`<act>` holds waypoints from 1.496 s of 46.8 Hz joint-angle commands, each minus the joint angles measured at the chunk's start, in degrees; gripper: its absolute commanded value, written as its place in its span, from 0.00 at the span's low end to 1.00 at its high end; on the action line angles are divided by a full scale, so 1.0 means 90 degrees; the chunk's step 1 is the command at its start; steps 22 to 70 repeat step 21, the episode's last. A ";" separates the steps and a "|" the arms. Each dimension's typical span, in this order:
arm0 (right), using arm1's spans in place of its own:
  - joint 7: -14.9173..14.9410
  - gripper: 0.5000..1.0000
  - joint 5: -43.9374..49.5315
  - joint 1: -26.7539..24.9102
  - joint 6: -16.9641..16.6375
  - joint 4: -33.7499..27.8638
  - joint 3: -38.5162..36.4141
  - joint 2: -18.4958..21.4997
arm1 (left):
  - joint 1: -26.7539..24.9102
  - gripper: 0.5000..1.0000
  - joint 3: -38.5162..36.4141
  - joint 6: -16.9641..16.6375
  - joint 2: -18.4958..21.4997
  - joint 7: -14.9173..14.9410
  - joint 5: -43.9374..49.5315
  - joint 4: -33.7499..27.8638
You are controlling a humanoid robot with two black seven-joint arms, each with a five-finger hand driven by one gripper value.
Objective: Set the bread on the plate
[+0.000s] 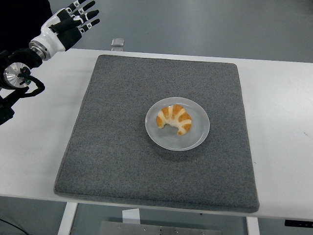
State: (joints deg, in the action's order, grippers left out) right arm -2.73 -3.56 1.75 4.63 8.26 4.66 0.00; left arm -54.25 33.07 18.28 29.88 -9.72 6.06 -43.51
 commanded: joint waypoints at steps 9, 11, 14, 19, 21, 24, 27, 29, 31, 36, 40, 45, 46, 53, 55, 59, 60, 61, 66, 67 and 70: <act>0.0001 0.90 -0.0005 -0.0009 0.0004 0.0049 -0.0001 0.0000 | 0.0002 1.00 -0.0002 0.0000 0.0000 0.0065 0.0000 0.0010; 0.0001 0.90 -0.0005 -0.0009 -0.0006 0.0049 -0.0001 0.0000 | -0.0008 1.00 -0.0002 0.0000 0.0000 0.0074 0.0000 0.0030; 0.0001 0.90 -0.0005 -0.0009 0.0004 0.0049 -0.0001 0.0000 | 0.0002 1.00 -0.0002 0.0000 0.0000 0.0084 0.0000 0.0059; 0.0001 0.90 -0.0005 -0.0009 0.0004 0.0049 -0.0001 0.0000 | 0.0002 1.00 -0.0002 0.0000 -0.0010 0.0172 0.0000 0.0069; 0.0001 0.90 -0.0005 -0.0009 0.0013 0.0039 -0.0001 0.0000 | 0.0002 1.00 0.0007 0.0000 -0.0010 0.0211 0.0010 0.0069; 0.0001 0.90 -0.0005 -0.0009 0.0013 0.0039 -0.0001 0.0000 | 0.0002 1.00 0.0007 0.0000 -0.0010 0.0211 0.0010 0.0069; 0.0001 0.90 -0.0005 -0.0009 0.0013 0.0039 -0.0001 0.0000 | 0.0002 1.00 0.0007 0.0000 -0.0010 0.0211 0.0010 0.0069; 0.0001 0.90 -0.0005 -0.0009 0.0013 0.0039 -0.0001 0.0000 | 0.0002 1.00 0.0007 0.0000 -0.0010 0.0211 0.0010 0.0069; 0.0001 0.90 -0.0005 -0.0009 0.0013 0.0039 -0.0001 0.0000 | 0.0002 1.00 0.0007 0.0000 -0.0010 0.0211 0.0010 0.0069; 0.0001 0.90 -0.0005 -0.0009 0.0013 0.0039 -0.0001 0.0000 | 0.0002 1.00 0.0007 0.0000 -0.0010 0.0211 0.0010 0.0069; 0.0001 0.90 -0.0005 -0.0009 0.0013 0.0039 -0.0001 0.0000 | 0.0002 1.00 0.0007 0.0000 -0.0010 0.0211 0.0010 0.0069; 0.0001 0.90 -0.0005 -0.0009 0.0013 0.0039 -0.0001 0.0000 | 0.0002 1.00 0.0007 0.0000 -0.0010 0.0211 0.0010 0.0069; 0.0001 0.90 -0.0005 -0.0009 0.0013 0.0039 -0.0001 0.0000 | 0.0002 1.00 0.0007 0.0000 -0.0010 0.0211 0.0010 0.0069; 0.0001 0.90 -0.0005 -0.0009 0.0013 0.0039 -0.0001 0.0000 | 0.0002 1.00 0.0007 0.0000 -0.0010 0.0211 0.0010 0.0069; 0.0001 0.90 -0.0005 -0.0009 0.0013 0.0039 -0.0001 0.0000 | 0.0002 1.00 0.0007 0.0000 -0.0010 0.0211 0.0010 0.0069; 0.0001 0.90 -0.0005 -0.0009 0.0013 0.0039 -0.0001 0.0000 | 0.0002 1.00 0.0007 0.0000 -0.0010 0.0211 0.0010 0.0069; 0.0001 0.90 -0.0005 -0.0009 0.0013 0.0039 -0.0001 0.0000 | 0.0002 1.00 0.0007 0.0000 -0.0010 0.0211 0.0010 0.0069; 0.0001 0.90 -0.0005 -0.0009 0.0013 0.0039 -0.0001 0.0000 | 0.0002 1.00 0.0007 0.0000 -0.0010 0.0211 0.0010 0.0069; 0.0001 0.90 -0.0005 -0.0009 0.0013 0.0039 -0.0001 0.0000 | 0.0002 1.00 0.0007 0.0000 -0.0010 0.0211 0.0010 0.0069; 0.0001 0.90 -0.0005 -0.0009 0.0013 0.0039 -0.0001 0.0000 | 0.0002 1.00 0.0007 0.0000 -0.0010 0.0211 0.0010 0.0069; 0.0001 0.90 -0.0005 -0.0009 0.0013 0.0039 -0.0001 0.0000 | 0.0002 1.00 0.0007 0.0000 -0.0010 0.0211 0.0010 0.0069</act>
